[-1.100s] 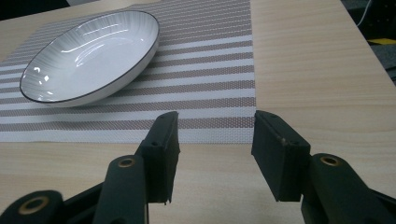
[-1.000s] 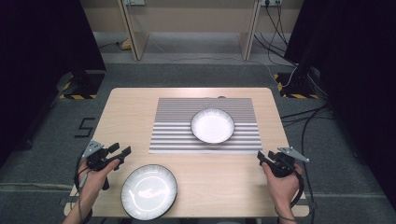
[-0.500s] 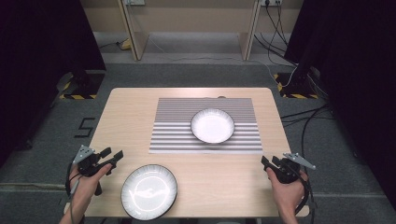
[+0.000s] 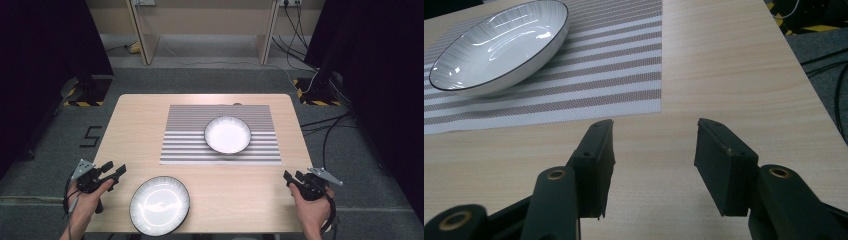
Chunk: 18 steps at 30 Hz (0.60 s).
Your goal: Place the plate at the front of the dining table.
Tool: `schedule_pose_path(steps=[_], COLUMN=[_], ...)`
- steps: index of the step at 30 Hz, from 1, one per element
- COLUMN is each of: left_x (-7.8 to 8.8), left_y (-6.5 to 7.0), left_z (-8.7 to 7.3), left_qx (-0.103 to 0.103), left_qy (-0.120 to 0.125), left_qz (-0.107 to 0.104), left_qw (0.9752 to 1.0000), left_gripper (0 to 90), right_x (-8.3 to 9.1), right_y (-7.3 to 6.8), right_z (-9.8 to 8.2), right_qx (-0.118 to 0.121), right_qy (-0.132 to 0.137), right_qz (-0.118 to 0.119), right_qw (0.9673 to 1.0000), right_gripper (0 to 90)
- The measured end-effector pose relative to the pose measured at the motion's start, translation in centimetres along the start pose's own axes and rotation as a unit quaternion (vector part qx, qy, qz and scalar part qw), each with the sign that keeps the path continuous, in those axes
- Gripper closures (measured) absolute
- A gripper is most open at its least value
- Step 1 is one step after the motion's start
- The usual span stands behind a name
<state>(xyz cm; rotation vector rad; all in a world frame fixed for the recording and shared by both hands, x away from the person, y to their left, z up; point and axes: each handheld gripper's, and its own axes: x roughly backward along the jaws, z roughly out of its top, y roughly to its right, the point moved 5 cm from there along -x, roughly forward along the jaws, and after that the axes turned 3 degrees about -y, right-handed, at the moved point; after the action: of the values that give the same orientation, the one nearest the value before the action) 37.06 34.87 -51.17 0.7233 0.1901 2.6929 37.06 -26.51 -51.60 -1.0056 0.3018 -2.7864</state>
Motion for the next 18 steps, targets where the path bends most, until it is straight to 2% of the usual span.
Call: schedule_pose_path(steps=[18], left_x=[1.2], left_y=[-0.8], left_z=[-1.0], left_qx=[0.006], left_qy=[0.003], left_qz=[0.009], left_qw=[0.9999], left_gripper=[37.7], right_x=[1.0], right_y=[0.8], right_z=[-1.2], right_qx=[-0.006], right_qy=[0.001], right_qz=[-0.007], right_qw=[1.0000], right_gripper=[49.6])
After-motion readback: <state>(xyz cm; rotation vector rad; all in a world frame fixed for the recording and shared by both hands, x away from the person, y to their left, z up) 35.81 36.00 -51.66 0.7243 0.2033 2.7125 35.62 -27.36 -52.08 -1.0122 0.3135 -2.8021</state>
